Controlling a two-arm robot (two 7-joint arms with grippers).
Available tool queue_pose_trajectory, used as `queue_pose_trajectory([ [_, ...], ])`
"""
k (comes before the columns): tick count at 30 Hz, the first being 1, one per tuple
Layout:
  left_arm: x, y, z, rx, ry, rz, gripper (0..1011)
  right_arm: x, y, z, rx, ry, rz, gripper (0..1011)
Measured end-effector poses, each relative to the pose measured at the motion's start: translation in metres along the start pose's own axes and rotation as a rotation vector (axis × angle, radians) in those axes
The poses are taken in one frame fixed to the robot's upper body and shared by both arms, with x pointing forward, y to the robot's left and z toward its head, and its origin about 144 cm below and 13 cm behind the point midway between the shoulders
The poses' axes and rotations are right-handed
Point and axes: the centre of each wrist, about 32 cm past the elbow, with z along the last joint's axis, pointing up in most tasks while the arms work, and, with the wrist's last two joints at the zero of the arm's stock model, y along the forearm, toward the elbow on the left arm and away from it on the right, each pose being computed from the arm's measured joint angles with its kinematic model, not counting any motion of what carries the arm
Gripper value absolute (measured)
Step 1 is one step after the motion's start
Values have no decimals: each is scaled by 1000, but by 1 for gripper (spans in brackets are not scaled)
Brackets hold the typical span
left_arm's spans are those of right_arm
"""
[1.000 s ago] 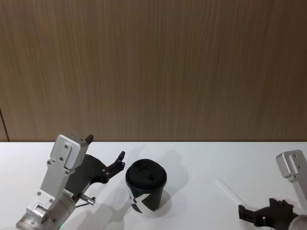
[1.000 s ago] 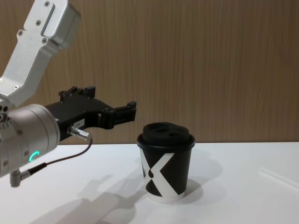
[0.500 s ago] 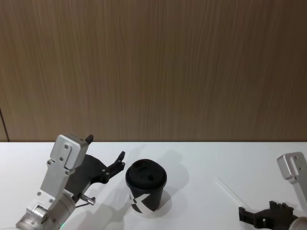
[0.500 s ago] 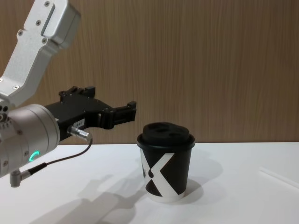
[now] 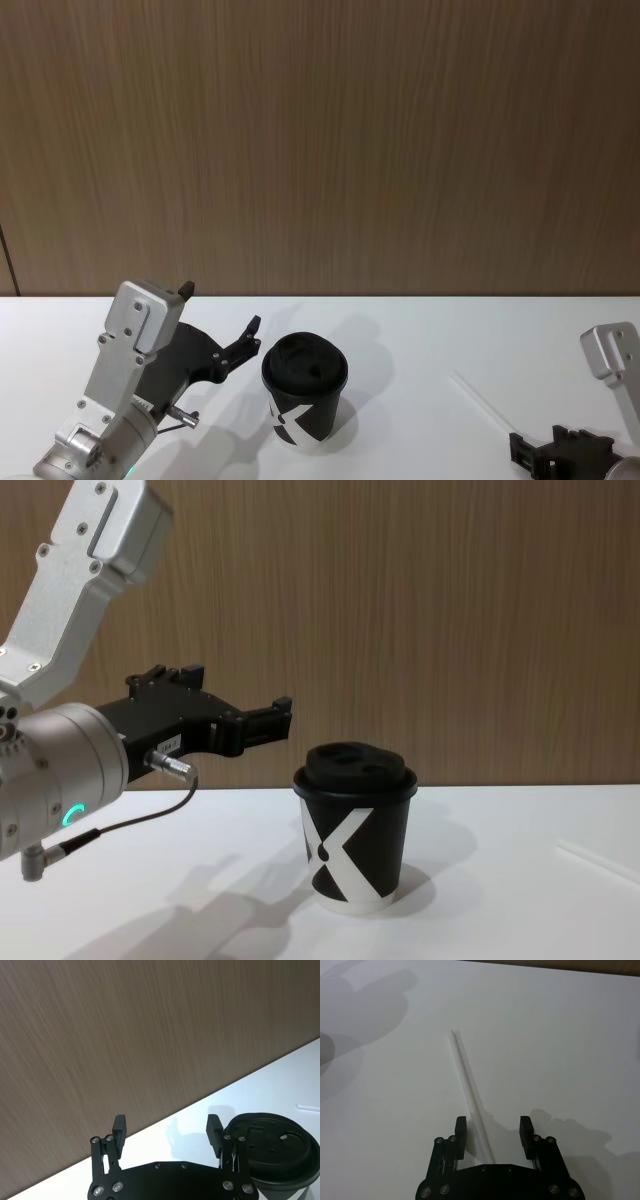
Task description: Pick up the straw with one hand, pass it to the other hand, and insert it into the cup.
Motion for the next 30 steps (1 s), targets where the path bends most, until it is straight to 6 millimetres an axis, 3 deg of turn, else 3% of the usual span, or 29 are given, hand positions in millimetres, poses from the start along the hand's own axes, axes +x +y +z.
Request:
queue_pose_trajectory([
  [20,0,0,0,0,0,0,1003,2,-1,-5,-10,40,9,68],
  [30,0,0,0,0,0,0,1003,1,0,-6,-13,62,33,2],
])
